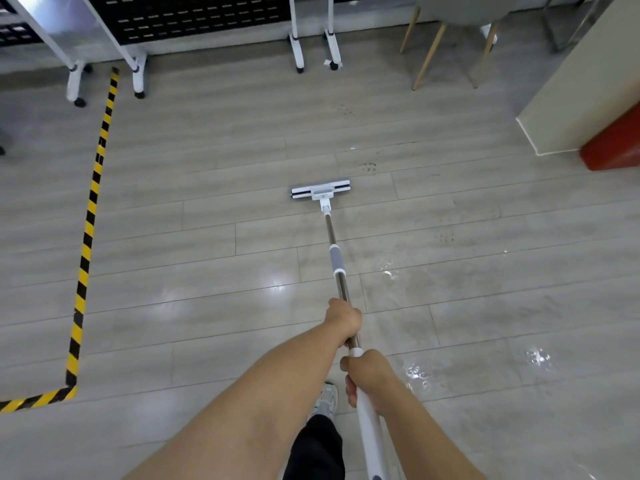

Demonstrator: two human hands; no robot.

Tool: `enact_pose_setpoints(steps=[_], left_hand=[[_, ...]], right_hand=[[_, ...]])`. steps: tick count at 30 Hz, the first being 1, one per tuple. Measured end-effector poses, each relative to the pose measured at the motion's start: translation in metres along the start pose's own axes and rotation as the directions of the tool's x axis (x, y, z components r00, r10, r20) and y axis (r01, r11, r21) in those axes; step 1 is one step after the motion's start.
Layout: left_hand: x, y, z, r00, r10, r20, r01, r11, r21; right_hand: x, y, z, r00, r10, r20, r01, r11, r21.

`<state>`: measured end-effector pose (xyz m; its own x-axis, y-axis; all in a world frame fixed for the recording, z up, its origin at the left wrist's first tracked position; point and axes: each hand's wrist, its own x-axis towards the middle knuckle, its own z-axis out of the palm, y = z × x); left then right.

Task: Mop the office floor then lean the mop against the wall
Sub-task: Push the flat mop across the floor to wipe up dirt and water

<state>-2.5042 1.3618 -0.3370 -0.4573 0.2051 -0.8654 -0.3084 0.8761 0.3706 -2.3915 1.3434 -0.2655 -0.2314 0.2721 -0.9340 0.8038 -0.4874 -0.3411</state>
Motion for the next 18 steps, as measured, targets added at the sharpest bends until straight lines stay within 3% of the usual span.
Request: enact_pose_setpoints(steps=[7, 13, 18], left_hand=[[-0.075, -0.078, 0.064, 0.999, -0.037, -0.014, 0.037, 0.999, 0.02], [-0.176, -0.165, 0.132, 0.997, 0.047, 0.055, -0.053, 0.992, 0.111], [-0.261, -0.246, 0.191, 0.996, 0.053, 0.076, -0.058, 0.997, 0.059]], right_hand=[[-0.045, 0.117, -0.017, 1.0, -0.015, 0.006, 0.015, 1.0, -0.019], [-0.112, 0.243, -0.042, 0.999, -0.049, 0.024, 0.049, 0.998, -0.028], [-0.178, 0.347, -0.061, 0.999, -0.014, 0.048, 0.014, 1.0, 0.006]])
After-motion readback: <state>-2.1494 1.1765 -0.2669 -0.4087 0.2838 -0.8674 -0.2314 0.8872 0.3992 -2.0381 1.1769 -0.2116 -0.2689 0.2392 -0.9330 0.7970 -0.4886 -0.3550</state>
